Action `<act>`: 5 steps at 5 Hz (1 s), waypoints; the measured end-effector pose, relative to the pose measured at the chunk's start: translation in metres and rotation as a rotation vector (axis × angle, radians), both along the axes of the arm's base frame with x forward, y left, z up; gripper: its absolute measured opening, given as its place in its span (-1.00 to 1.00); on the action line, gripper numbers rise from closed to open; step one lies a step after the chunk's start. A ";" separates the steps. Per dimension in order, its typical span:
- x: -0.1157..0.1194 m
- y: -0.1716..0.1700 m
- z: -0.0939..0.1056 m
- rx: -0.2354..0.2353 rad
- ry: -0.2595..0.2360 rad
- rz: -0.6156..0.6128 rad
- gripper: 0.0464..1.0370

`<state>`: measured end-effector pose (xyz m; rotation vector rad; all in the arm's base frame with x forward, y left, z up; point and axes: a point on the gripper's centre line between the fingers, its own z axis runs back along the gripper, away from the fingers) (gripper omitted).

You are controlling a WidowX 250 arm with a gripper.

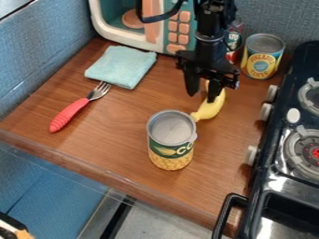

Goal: Put the banana on the blue cloth

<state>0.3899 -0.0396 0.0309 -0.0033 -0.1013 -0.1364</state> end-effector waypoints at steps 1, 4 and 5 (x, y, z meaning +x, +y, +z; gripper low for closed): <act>-0.002 -0.002 -0.010 -0.003 0.016 -0.008 0.94; -0.001 0.009 -0.026 -0.050 0.085 0.027 0.78; -0.001 0.013 -0.026 -0.059 0.088 0.042 0.26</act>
